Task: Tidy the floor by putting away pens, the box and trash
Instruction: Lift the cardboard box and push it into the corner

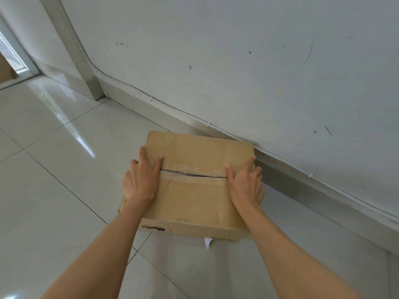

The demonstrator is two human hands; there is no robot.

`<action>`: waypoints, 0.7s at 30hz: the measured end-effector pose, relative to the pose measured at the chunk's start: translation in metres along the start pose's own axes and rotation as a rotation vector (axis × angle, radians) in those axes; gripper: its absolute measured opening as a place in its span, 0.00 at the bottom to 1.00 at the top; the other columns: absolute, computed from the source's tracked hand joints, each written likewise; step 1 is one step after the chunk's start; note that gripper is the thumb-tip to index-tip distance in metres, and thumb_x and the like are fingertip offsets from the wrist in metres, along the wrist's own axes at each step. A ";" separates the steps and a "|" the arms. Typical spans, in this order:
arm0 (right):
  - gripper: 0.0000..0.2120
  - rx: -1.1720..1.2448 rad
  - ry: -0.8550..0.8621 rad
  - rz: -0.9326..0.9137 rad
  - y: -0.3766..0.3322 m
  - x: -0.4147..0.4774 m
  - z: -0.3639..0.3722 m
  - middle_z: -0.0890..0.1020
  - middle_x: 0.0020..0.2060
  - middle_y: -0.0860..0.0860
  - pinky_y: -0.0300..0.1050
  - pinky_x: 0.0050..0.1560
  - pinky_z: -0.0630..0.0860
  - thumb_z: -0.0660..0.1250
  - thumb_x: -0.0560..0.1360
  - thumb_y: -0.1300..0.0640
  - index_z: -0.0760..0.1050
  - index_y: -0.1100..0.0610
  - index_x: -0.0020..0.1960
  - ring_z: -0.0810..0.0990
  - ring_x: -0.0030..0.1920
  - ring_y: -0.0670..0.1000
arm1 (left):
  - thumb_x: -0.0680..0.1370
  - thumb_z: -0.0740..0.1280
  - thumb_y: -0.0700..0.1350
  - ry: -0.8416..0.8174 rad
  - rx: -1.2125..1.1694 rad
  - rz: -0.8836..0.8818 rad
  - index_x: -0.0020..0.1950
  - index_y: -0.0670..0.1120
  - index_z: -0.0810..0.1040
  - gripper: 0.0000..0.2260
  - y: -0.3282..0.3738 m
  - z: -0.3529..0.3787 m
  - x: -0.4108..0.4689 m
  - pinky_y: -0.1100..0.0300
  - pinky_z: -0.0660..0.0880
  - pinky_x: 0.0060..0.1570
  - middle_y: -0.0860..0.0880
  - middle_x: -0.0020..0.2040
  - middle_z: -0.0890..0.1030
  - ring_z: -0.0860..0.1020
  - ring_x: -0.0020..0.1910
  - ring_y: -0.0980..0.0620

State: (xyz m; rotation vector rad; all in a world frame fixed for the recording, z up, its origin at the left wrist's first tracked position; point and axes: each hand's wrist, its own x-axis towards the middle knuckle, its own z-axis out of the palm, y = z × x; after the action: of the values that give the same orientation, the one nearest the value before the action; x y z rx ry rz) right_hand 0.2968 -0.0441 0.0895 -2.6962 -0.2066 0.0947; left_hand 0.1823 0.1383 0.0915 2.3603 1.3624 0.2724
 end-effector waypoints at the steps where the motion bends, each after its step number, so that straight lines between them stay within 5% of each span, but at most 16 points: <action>1: 0.36 0.010 0.001 0.003 -0.001 0.000 -0.001 0.68 0.63 0.63 0.51 0.46 0.73 0.55 0.77 0.41 0.45 0.62 0.74 0.70 0.60 0.61 | 0.76 0.51 0.64 0.006 -0.001 0.003 0.74 0.51 0.53 0.30 0.001 -0.002 0.002 0.51 0.67 0.39 0.37 0.57 0.75 0.77 0.48 0.35; 21: 0.37 0.033 -0.066 -0.126 -0.094 0.005 -0.080 0.67 0.66 0.63 0.54 0.52 0.73 0.56 0.77 0.41 0.46 0.61 0.74 0.68 0.64 0.62 | 0.76 0.53 0.64 0.080 -0.061 -0.117 0.73 0.51 0.56 0.29 0.009 -0.111 0.011 0.50 0.66 0.43 0.37 0.57 0.75 0.76 0.51 0.34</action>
State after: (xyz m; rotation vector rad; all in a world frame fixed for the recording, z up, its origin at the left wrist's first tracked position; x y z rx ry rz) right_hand 0.2977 0.0077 0.2013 -2.6416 -0.3907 0.1472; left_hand 0.1554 0.1706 0.1950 2.2322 1.5020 0.3722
